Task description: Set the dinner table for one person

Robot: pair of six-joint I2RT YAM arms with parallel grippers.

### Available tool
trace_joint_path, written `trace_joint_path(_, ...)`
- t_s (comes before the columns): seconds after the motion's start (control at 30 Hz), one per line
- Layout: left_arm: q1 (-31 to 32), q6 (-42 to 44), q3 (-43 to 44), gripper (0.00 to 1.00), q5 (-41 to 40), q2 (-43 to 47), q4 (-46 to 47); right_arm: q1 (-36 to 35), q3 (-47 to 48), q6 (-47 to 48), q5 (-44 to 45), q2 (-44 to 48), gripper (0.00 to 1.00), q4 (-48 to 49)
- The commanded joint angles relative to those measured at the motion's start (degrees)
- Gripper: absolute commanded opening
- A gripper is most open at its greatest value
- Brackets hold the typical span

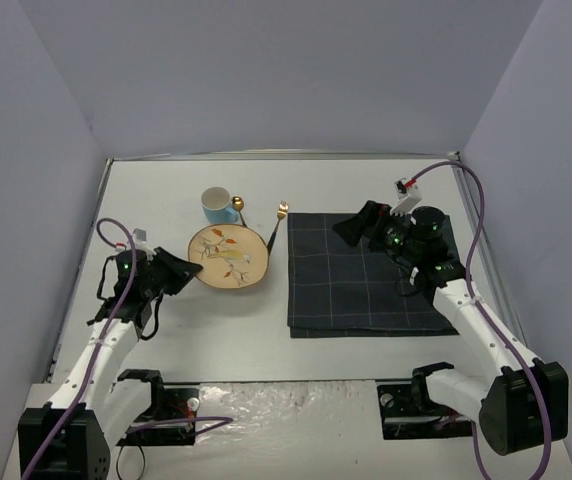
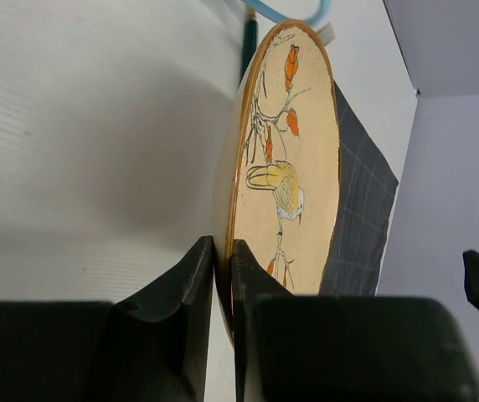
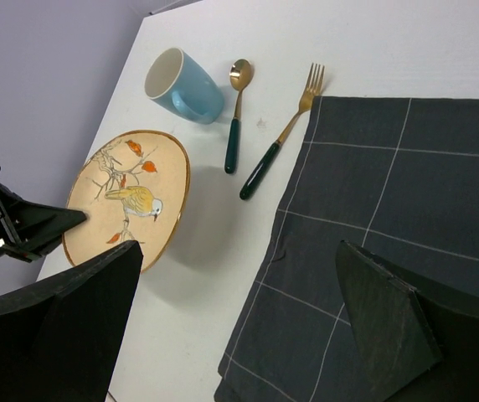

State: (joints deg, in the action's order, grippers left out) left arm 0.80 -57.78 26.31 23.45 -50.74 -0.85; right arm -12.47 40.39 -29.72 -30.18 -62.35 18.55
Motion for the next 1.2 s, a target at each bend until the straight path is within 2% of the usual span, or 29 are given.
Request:
trace_joint_path(0.0, 6.86, -1.31, 10.27, 0.00, 5.98, -2.60, 14.65, -0.29, 5.88, -0.03, 2.51, 0.79, 0.97, -1.90)
trace_joint_path(0.3, 24.10, -2.60, 22.30, 0.00, 2.30, -24.95, 28.63, -0.07, 10.61, -0.69, 6.88, 6.53, 0.97, -8.20)
trace_joint_path(0.57, 34.46, -5.25, 38.81, 0.00, 4.23, -46.86, 37.28, 0.39, 14.16, 1.62, 11.25, 11.15, 0.99, -13.72)
trace_joint_path(0.9, 42.05, -6.78, 50.55, 0.00, 4.28, -64.17, 43.94, 0.71, 12.63, 1.41, 11.92, 13.11, 0.99, -14.51)
trace_joint_path(1.17, 44.29, -6.37, 54.38, 0.00, 2.64, -69.77, 45.15, 0.78, 11.46, 1.70, 11.90, 12.97, 0.99, -14.42)
